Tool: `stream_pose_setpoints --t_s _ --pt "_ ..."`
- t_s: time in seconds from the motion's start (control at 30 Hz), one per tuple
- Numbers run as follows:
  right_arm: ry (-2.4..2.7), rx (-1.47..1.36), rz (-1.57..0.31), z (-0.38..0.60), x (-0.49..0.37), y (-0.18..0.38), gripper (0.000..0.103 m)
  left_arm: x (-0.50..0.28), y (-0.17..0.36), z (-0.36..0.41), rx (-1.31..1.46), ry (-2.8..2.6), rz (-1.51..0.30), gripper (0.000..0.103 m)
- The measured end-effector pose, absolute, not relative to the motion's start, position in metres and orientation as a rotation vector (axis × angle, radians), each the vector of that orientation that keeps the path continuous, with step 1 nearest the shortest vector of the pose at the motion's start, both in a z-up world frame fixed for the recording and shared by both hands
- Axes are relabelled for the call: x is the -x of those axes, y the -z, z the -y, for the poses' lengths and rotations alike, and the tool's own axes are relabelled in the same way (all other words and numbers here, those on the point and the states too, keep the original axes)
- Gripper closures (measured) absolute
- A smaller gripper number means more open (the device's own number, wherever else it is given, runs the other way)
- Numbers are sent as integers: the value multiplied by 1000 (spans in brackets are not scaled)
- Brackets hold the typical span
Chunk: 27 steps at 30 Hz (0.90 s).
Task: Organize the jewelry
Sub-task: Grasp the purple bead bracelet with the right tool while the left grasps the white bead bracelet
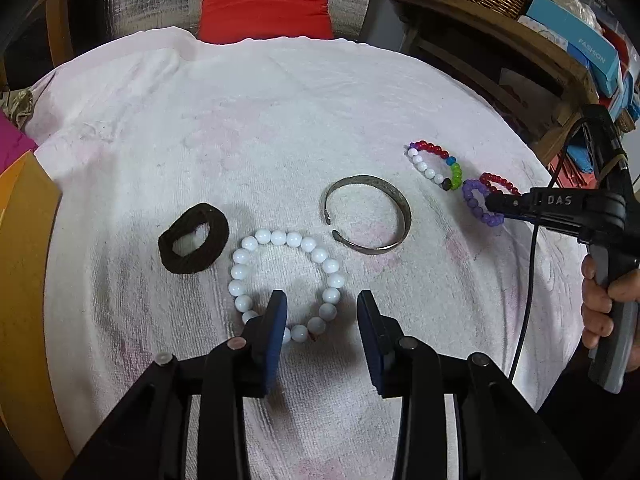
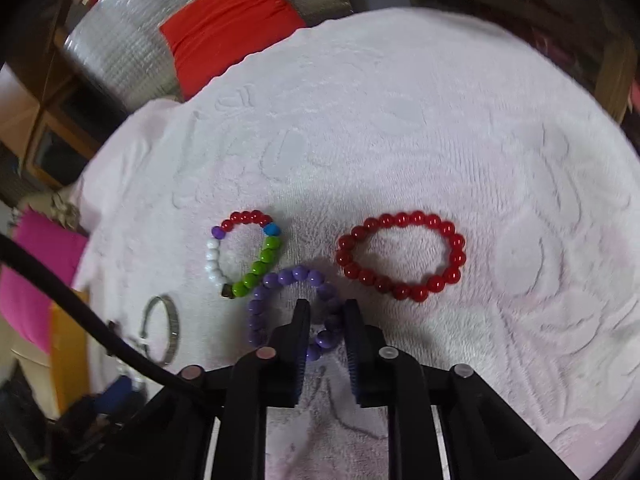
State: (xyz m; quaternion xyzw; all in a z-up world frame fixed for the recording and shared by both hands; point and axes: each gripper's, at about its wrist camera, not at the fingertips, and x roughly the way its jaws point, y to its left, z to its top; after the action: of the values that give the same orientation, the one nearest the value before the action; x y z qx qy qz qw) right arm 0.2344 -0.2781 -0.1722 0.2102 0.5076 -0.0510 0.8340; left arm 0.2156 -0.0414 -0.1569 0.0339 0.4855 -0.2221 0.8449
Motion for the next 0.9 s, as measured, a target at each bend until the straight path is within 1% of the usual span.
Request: stream_pose_setpoints --t_s 0.07,0.27,0.3,0.37,0.4,0.43,0.47,0.63,0.77,0.8,0.83,0.9 --pt "120 -392 -1073 273 -236 171 87 -215 157 44 -76 475 -1021 60" --pt "122 -330 -1059 263 -235 170 88 -213 158 51 -106 496 -1009 60" --pt "110 -334 -1057 262 -235 169 88 -213 159 52 -117 490 -1005 63" --pt "106 -330 -1055 260 -235 169 88 -215 162 52 -137 467 -1002 78" --pt "104 -331 -1055 260 -235 169 88 -216 162 51 -133 461 -1000 83" --pt "103 -335 -1055 260 -235 169 88 -217 162 49 -123 461 -1000 86" --pt "102 -341 -1054 261 -235 169 88 -217 162 48 -115 465 -1001 92" --pt "119 -359 -1060 264 -237 171 87 -213 161 49 -141 473 -988 94" --pt "113 -311 -1052 263 -238 171 87 -212 159 48 -137 481 -987 94" --pt "112 -292 -1049 261 -238 171 87 -211 159 49 -137 481 -986 94" --pt "112 -288 -1045 260 -238 170 91 -210 159 48 -140 480 -984 94" --pt "115 -286 -1039 260 -236 169 93 -208 158 49 -162 471 -974 94"
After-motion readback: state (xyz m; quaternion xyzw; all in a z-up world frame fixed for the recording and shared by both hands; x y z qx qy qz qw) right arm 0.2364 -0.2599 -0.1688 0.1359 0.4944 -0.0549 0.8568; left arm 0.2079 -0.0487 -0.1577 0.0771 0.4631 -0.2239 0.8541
